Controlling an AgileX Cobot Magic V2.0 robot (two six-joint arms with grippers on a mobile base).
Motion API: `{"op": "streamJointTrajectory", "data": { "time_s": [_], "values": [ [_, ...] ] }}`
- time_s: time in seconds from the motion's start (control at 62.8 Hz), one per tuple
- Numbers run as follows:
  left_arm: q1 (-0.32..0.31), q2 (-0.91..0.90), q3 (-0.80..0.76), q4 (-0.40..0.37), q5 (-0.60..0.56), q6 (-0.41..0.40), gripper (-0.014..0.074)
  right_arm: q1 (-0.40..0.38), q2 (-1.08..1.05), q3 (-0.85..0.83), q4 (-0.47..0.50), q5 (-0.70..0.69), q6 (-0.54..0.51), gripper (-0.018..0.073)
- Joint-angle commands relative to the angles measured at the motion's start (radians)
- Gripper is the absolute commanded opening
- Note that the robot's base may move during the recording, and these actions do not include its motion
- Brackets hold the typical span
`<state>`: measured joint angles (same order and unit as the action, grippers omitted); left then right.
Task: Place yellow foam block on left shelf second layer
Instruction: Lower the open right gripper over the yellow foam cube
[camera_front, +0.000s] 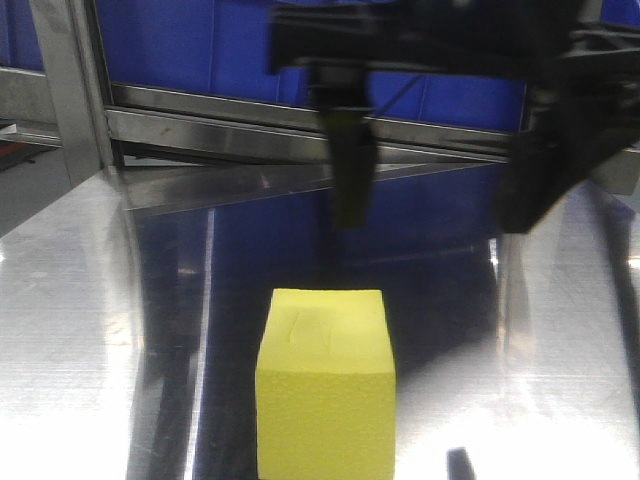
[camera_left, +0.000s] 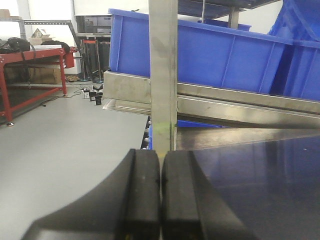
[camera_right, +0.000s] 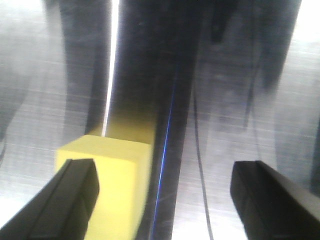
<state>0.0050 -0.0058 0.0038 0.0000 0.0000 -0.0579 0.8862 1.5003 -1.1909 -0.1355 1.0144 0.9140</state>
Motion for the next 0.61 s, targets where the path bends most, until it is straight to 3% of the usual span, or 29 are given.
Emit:
{"op": "streamJointTrajectory", "data": {
  "time_s": [0.0,0.303,0.589],
  "values": [
    [-0.005,-0.018,0.027,-0.006,-0.081,-0.003,0.0124,0.029,0.002,-0.067,-0.024,-0.017,0.039,0.0632],
    [-0.005,-0.018,0.027,-0.006,-0.081,-0.003,0.0124,0.096,0.041,-0.079,-0.024,-0.053,0.09,0.0632],
    [-0.005,-0.018,0.027,-0.006,-0.081,-0.003,0.0124,0.106,0.066,-0.078,-0.024,-0.049,0.127,0.0632]
  ]
}}
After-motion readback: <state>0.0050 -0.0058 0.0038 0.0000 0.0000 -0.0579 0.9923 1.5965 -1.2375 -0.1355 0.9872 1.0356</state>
